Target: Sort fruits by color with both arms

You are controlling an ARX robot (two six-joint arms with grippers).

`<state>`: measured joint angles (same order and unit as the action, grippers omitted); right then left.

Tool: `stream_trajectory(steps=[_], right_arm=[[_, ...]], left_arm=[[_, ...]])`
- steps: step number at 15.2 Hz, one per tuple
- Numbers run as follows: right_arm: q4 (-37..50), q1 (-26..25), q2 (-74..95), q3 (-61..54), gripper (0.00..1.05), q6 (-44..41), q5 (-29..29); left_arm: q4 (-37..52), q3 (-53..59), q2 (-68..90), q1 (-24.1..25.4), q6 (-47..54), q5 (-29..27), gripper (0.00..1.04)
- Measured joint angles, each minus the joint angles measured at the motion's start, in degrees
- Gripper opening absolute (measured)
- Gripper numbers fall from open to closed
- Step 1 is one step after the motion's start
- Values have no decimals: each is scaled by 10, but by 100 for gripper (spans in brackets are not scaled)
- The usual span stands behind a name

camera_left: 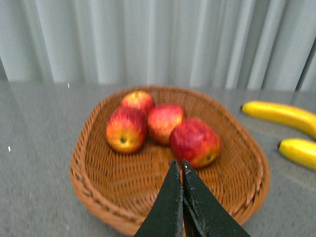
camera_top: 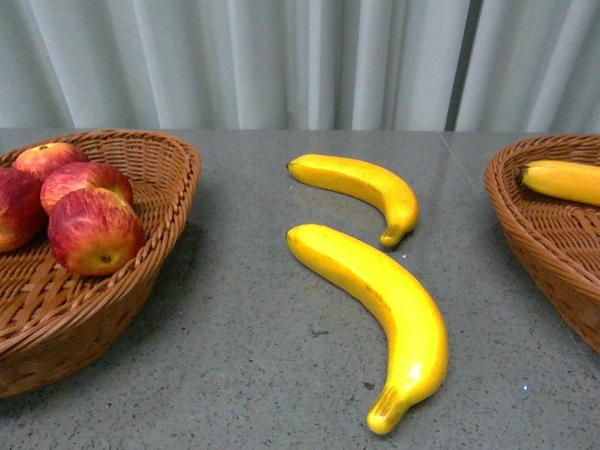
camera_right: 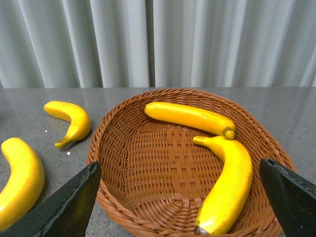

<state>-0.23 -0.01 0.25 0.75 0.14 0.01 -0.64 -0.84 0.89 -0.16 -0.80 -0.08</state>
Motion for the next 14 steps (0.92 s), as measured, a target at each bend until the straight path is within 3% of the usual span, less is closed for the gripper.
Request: stream_trajectory(steps=[5,10,11,12,13,14], right_arm=[[0,0,0,0,98,0,0],[0,0,0,0,98,0,0],[7,-25,17,1,98,22,-70],[68,-60,93,10,98,54,-156],[157,-38,192,28,98,81,-203],[258,13,294,58,98,84,-204]], left_arm=[[5,0,-3,1,0,0,2],[5,0,-3,1,0,0,61],[4,0,-3,1,0,0,73],[5,0,-3,1,0,2,84],[4,0,-3,1,0,0,97],[5,0,-3,1,2,0,98]])
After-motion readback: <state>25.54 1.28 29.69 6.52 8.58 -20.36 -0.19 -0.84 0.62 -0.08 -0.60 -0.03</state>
